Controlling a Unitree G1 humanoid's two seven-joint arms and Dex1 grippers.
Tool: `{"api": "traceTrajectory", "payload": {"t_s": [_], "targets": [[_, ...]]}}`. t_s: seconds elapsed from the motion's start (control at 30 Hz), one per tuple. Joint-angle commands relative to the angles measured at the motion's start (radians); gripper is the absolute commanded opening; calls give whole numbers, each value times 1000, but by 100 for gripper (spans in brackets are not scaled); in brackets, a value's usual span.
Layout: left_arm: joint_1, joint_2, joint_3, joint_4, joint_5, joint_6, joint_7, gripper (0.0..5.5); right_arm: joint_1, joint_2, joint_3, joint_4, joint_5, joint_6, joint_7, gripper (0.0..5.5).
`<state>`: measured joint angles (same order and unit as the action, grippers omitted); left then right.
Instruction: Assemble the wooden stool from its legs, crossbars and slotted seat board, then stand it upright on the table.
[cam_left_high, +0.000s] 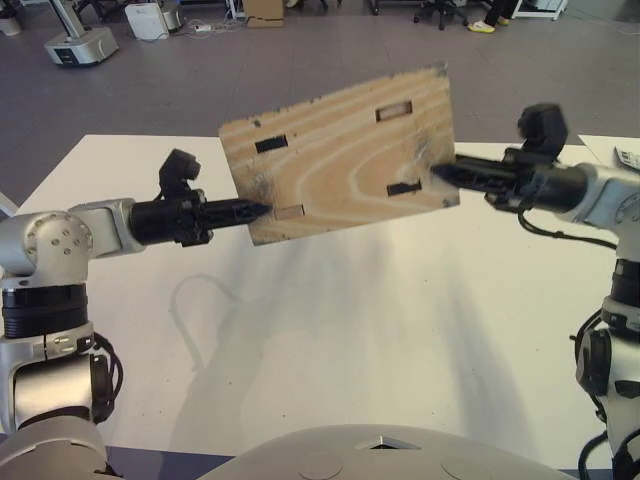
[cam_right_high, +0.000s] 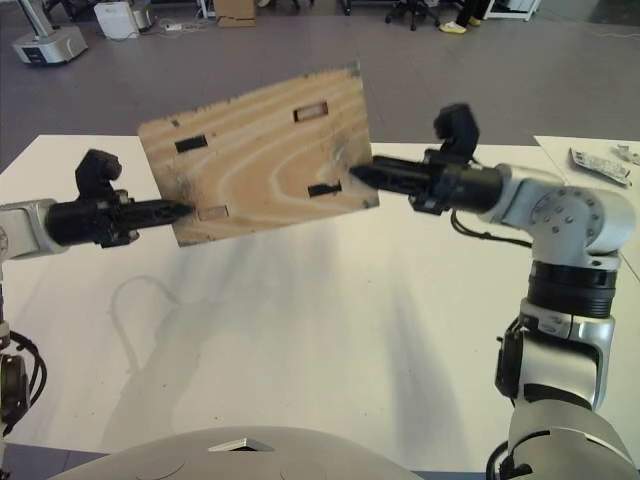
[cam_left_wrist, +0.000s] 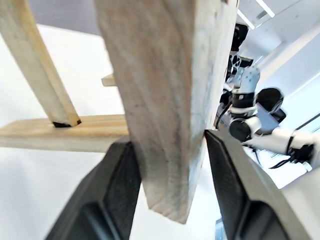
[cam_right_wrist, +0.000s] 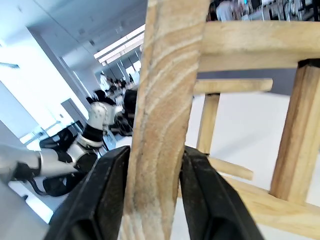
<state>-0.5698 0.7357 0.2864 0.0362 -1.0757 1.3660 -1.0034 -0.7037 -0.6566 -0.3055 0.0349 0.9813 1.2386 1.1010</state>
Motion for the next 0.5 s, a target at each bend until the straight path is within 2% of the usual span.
{"api": "traceTrajectory", "payload": {"t_s": [0.03,0.1,0.3,0.4,0.5], "targets": [[-340,-217,170,192,-122,-17,385,191,-267,215,-82,144,179,92,-231,144],[-400,-261,221,276,-77,-50,545,189,-312,258,-118,261,122,70,-354,141],[-465,-330,310,342,-88,-76,811,183,-406,327,-209,401,89,58,-669,141],[-485,-387,352,327,-79,-109,1014,183,-460,365,-278,445,93,61,-878,142],[-443,-453,392,291,-74,-155,1186,183,-454,425,-375,456,79,50,-1201,145]]}}
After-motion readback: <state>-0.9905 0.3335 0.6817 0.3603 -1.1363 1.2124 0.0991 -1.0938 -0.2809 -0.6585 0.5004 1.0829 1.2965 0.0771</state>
